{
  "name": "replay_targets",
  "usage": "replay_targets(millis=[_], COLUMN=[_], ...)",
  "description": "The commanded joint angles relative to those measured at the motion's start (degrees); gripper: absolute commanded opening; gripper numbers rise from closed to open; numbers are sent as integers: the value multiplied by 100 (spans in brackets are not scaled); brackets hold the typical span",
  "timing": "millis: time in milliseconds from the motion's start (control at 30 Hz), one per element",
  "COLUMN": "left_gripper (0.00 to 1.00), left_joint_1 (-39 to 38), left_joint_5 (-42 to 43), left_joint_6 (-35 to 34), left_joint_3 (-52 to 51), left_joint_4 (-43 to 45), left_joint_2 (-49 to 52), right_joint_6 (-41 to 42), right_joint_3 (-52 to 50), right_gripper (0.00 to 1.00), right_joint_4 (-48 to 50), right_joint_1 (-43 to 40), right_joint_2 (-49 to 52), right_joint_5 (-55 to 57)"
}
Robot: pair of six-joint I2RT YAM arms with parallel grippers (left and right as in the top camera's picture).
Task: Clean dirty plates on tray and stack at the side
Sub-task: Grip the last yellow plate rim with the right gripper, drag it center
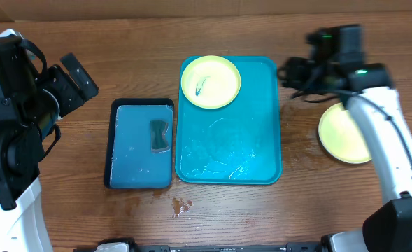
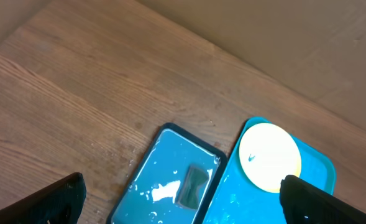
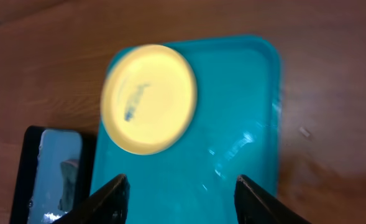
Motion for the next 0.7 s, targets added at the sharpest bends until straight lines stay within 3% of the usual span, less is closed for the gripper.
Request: replay_targets(millis=[0, 133, 367, 433, 500, 567, 600, 633, 667], left_gripper=[100, 100, 100, 100, 100, 100, 100, 100, 100], left_joint_1=[24, 24, 24, 24, 24, 24, 24, 24, 24], left_joint_5=[72, 103, 264, 262, 264, 264, 267, 293, 332], left_joint_6=[-66, -63, -63, -61, -63, -63, -63, -63, -61], left_joint_3=[28, 28, 28, 28, 28, 28, 28, 28, 28], left_joint_4=[-59, -129, -186, -208, -254, -289, -291, -297, -302], left_joint_2=[22, 22, 22, 22, 22, 22, 22, 22, 22], right_joint_6=[-107, -109, -109, -105, -105, -101, -96, -70, 9], right_joint_3=[96, 96, 96, 96, 96, 96, 96, 96, 105], right_gripper=[57, 66, 84, 82, 66, 40, 13, 4, 4], right_joint_4=[555, 1547, 2605, 2699, 2682, 2540, 2446, 2354, 2197], right_joint_1=[636, 1200, 1261, 1213, 1187, 1176, 1176, 1176, 1176], right_joint_2=[409, 1281, 2520, 2741, 2896, 2957, 2955, 2955, 2911], right_joint_5=[1189, 1775, 2400, 2354, 2334, 2334, 2330, 2304, 2236])
